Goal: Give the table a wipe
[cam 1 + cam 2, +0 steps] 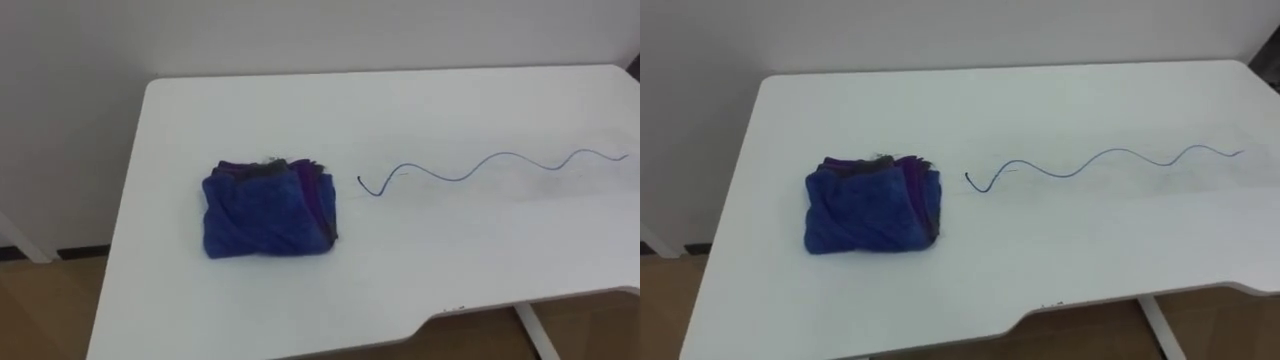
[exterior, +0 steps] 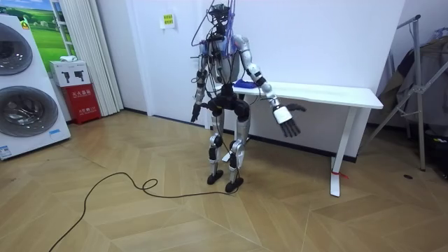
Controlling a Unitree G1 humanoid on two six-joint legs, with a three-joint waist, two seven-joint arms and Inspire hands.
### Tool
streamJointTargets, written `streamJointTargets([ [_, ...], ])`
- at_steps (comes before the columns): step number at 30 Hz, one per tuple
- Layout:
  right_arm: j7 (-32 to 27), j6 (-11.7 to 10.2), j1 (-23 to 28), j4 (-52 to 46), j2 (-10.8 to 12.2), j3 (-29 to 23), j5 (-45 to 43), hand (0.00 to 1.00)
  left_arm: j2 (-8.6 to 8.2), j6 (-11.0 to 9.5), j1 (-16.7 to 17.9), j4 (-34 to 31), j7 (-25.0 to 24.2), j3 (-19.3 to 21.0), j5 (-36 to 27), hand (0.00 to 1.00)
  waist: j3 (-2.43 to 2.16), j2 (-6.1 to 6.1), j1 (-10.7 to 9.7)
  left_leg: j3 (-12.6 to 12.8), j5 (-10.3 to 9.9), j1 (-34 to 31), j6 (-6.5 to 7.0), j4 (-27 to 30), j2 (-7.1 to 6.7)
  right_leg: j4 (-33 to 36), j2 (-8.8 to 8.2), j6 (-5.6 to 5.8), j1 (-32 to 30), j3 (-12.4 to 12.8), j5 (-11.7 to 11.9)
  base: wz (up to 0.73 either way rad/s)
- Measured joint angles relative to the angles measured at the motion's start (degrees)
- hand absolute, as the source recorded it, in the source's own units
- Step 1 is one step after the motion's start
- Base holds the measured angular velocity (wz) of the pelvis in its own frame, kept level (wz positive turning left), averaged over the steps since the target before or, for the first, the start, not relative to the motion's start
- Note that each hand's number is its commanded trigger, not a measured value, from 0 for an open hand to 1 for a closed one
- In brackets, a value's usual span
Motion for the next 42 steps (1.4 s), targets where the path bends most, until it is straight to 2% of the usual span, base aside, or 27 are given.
streamJointTargets([
  [3, -3.08, -0.52, -1.41, -8.12, -0.07, 0.66, -2.02, 0.00, 0.03, -0.21, -0.14, -0.11, 0.00, -0.52, 0.13, 0.00, -0.06, 0.10, 0.34, 0.26, 0.00, -0.23, 0.00, 0.23, 0.04, 0.08, 0.01, 0.00, -0.66, -0.10, 0.00, -0.02],
  [6, -5.37, -0.81, -1.92, -20.25, -0.08, 3.97, -8.85, 0.00, -0.16, -1.47, -0.09, 0.28, -0.04, -2.00, 0.02, 0.00, -0.06, 0.59, 1.62, 1.41, 0.03, -1.04, 0.01, 0.49, 0.05, 0.91, -0.05, 0.01, -1.86, 1.06, 0.13, -0.16],
  [8, -5.81, -1.24, -1.91, -29.18, -0.10, 6.01, -14.52, 0.00, -0.06, -1.79, 0.27, 0.00, -0.02, -2.63, 0.06, 0.00, -0.04, 0.89, 1.56, 1.47, 0.06, -1.56, 0.03, 0.68, 0.04, 0.76, 0.06, 0.02, -2.12, 0.90, 0.13, -0.03],
  [11, -6.33, -2.13, -1.90, -43.30, 0.17, 9.72, -22.68, 0.00, -0.17, -2.48, 0.74, -0.82, -0.12, -5.02, 0.00, 0.00, 0.01, 0.79, 1.86, 1.37, 0.19, -1.68, 0.08, 0.69, 0.01, 0.78, 0.00, 0.02, -2.27, 0.54, 0.13, 0.05],
  [13, -6.40, -3.24, -1.89, -53.07, 0.24, 12.55, -29.97, 0.00, -0.32, -2.61, 0.54, -0.88, -0.26, -6.22, 0.02, 0.00, 0.04, 0.60, 3.01, 1.47, 0.20, -1.46, 0.07, 0.64, 0.07, 0.63, 0.03, 0.02, -2.02, 0.48, 0.13, 0.00],
  [14, -6.45, -3.85, -1.93, -54.73, 0.23, 13.15, -31.32, 0.00, -0.32, -2.71, 0.53, -1.03, -0.24, -6.49, 0.02, 0.00, -0.07, 0.72, 3.24, 1.46, 0.21, -1.50, 0.07, 0.65, 0.09, 0.61, -0.02, 0.02, -2.01, 0.36, 0.13, 0.07],
  [15, -6.46, -4.87, -1.99, -57.38, 0.22, 14.38, -33.44, 0.00, -0.29, -2.79, 0.52, -1.21, -0.17, -6.93, -0.07, 0.00, -0.06, 0.31, 3.79, 1.43, 0.21, -1.48, 0.06, 0.65, 0.14, 0.63, -0.26, 0.02, -1.98, 0.08, 0.13, 0.06],
  [16, -6.47, -4.93, -2.15, -59.65, 0.22, 16.05, -34.89, 0.00, -0.24, -2.82, 0.62, -1.18, 0.08, -7.92, -1.05, 0.00, 0.13, -0.03, 4.61, 1.38, 0.21, -1.46, 0.05, 0.65, 0.19, 0.63, -0.20, 0.02, -1.86, 0.04, 0.13, 0.04],
  [18, -6.28, -5.47, -3.09, -61.34, 0.23, 19.14, -35.46, 0.00, -0.30, -2.84, 0.92, -1.03, 0.49, -9.62, -2.68, 0.00, 0.55, -0.36, 5.02, 1.12, 0.21, -1.44, 0.05, 0.68, 0.17, 0.63, -0.22, 0.02, -1.70, -0.27, 0.13, 0.07],
  [19, -5.79, -5.53, -3.92, -61.59, 0.24, 20.69, -35.98, 0.00, -0.35, -2.85, 0.83, -0.93, 0.72, -10.39, -2.99, 0.00, 0.42, -0.79, 5.18, 0.78, 0.21, -1.72, 0.05, 0.81, 0.11, 0.63, -0.27, 0.02, -1.84, -0.45, 0.13, 0.12],
  [21, -4.36, -5.51, -4.93, -62.10, 0.28, 21.77, -39.84, 0.00, -0.39, -3.02, 0.53, -0.94, 0.71, -10.41, -2.76, 0.00, 0.38, -0.90, 6.34, 0.81, 0.21, -1.83, 0.05, 1.07, 0.06, 0.71, -0.28, 0.02, -2.05, -0.49, 0.13, 0.03],
  [24, -2.17, -5.56, -7.03, -66.60, 0.26, 25.79, -42.30, 0.00, -0.16, -3.54, 0.41, -0.94, 0.72, -10.77, -2.25, 0.00, 0.36, -0.63, 7.49, 0.91, 0.21, -1.99, 0.06, 1.09, 0.04, 0.78, -0.34, 0.03, -2.07, -0.63, 0.14, 0.00],
  [25, -1.06, -5.90, -7.32, -68.84, 0.22, 27.62, -42.38, 0.00, -0.03, -3.77, 0.04, -0.94, 0.72, -11.31, -2.26, 0.00, 0.67, -0.02, 7.58, 0.85, 0.21, -2.03, 0.05, 1.12, 0.06, 0.72, -0.33, 0.03, -1.98, -0.80, 0.14, 0.03],
  [31, 4.87, -7.22, -9.41, -70.76, 0.23, 36.38, -50.78, 0.00, -0.02, -5.01, -1.85, 0.86, 0.91, -12.30, -2.26, 0.00, 0.35, 0.48, 9.90, 0.20, 0.22, -2.00, 0.04, 1.13, 0.12, 0.70, -0.38, 0.04, -1.64, -2.11, 0.14, 0.06],
  [34, 7.69, -7.27, -9.45, -70.66, 0.25, 39.06, -51.24, 0.00, -0.05, -5.00, -2.44, 1.31, 1.01, -14.01, -2.26, 0.00, 0.36, 0.48, 10.79, -0.35, 0.23, -2.00, 0.03, 1.13, 0.03, 0.64, -0.45, 0.04, -1.52, -2.34, 0.14, 0.08],
  [37, 10.74, -7.82, -9.64, -70.66, 0.28, 40.55, -53.04, 0.00, -0.04, -5.21, -2.43, 1.32, 1.01, -14.23, -2.16, 0.00, 0.26, 0.30, 11.29, -0.75, 0.23, -2.15, 0.03, 1.17, 0.00, 0.60, -0.50, 0.04, -1.74, -2.74, 0.14, 0.08],
  [42, 13.45, -8.03, -9.67, -70.94, 0.38, 44.32, -55.18, 0.00, 0.13, -5.93, -3.84, 1.35, 0.92, -14.54, -2.09, 0.00, 0.36, 0.11, 13.32, -0.66, 0.24, -2.78, 0.01, 1.10, 0.05, 0.58, -0.44, 0.04, -2.34, -2.26, 0.14, -0.02],
])
